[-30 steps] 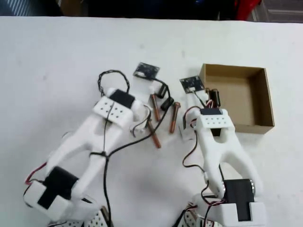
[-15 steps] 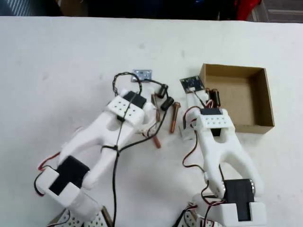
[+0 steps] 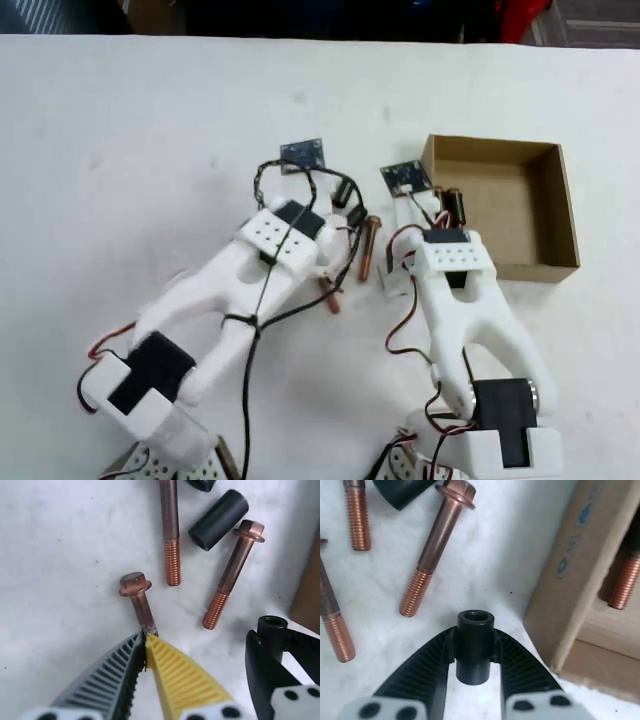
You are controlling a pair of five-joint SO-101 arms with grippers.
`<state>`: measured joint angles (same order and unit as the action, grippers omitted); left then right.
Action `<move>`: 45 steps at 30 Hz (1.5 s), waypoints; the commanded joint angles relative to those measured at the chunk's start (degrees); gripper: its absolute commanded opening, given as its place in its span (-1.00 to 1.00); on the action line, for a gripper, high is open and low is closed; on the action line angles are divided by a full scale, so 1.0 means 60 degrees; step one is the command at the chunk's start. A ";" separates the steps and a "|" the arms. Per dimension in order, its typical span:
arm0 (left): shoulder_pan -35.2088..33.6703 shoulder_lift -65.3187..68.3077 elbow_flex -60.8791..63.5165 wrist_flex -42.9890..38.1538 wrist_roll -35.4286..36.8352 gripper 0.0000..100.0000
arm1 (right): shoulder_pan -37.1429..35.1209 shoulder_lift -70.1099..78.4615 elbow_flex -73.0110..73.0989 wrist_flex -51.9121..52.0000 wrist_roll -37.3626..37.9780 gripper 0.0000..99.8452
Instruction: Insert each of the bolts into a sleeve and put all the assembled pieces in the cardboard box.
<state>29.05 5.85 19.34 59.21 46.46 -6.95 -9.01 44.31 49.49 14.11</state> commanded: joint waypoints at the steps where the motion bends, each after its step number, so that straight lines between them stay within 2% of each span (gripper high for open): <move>1: 0.0154 -0.0051 -0.0410 -0.0205 0.0190 -0.82 | 0.0066 -0.0125 -0.0044 -0.0095 -0.0015 -0.97; 6: 0.0168 -0.0051 -0.0381 -0.0205 0.0440 -0.51 | 0.0051 -0.0125 -0.0044 -0.0095 -0.0015 -0.97; 9: 0.0168 -0.0037 -0.0366 -0.0205 0.0791 -0.43 | 0.0037 -0.0110 -0.0044 -0.0095 -0.0015 -0.97; 19: 0.0066 0.1150 -0.0469 -0.0615 0.0835 -0.54 | 0.0037 -0.0110 -0.0044 -0.0095 0.0000 -0.97; 29: -0.0696 0.1253 -0.0381 -0.1333 0.0835 -0.54 | 0.0037 -0.0125 -0.0044 -0.0066 0.0000 -0.97; 39: -0.0755 0.1297 -0.0366 -0.1348 0.0835 -0.54 | 0.0037 -0.0125 -0.0044 -0.0066 0.0015 -0.97; 45: -0.0916 0.2293 -0.0586 -0.1465 0.0835 -0.54 | 0.0037 -0.0125 -0.0029 -0.0051 0.0015 -0.97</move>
<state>25.27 17.45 19.34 52.35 50.77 -6.95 -9.01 44.31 49.49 14.11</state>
